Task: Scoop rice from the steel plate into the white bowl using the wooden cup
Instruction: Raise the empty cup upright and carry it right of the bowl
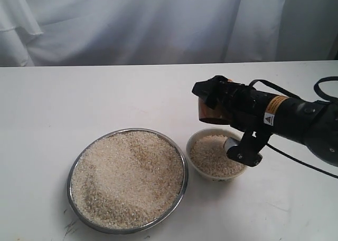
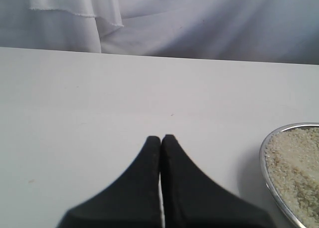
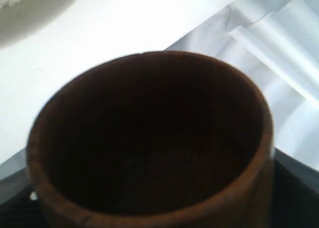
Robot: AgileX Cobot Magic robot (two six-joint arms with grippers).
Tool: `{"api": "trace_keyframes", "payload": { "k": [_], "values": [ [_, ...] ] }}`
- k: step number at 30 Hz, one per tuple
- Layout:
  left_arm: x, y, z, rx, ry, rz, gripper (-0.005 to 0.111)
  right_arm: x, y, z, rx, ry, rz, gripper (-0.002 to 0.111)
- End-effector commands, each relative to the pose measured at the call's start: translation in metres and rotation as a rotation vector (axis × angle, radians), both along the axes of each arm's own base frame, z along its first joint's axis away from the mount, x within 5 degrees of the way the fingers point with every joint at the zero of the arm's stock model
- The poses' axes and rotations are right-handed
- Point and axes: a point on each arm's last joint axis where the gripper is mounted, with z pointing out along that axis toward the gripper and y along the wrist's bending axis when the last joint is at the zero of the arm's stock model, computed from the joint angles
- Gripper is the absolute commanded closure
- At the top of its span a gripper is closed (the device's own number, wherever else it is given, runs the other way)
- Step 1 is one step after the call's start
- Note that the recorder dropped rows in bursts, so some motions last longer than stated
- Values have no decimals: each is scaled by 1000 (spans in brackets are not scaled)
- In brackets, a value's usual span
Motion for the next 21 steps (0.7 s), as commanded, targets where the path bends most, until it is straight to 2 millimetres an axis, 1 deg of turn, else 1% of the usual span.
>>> {"api": "trace_keyframes", "payload": {
  "k": [1,6,10,12,14,16,18,19,21],
  "values": [
    [0,0,0,1,-12,-2,107,-4,1,11,67,-97,57,108],
    [0,0,0,1,-12,-2,107,-6,-2,17,77,-128,68,108],
    [0,0,0,1,-12,-2,107,-5,-12,27,141,-200,68,108],
    [0,0,0,1,-12,-2,107,-3,-17,31,166,-201,30,108],
    [0,0,0,1,-12,-2,107,3,-23,34,331,-85,-105,108],
    [0,0,0,1,-12,-2,107,11,-28,40,585,126,-274,108],
    [0,0,0,1,-12,-2,107,22,-31,47,850,344,-403,108],
    [0,0,0,1,-12,-2,107,29,-32,52,997,463,-443,108],
    [0,0,0,1,-12,-2,107,42,-35,64,1247,645,-472,108]
  ]
}}
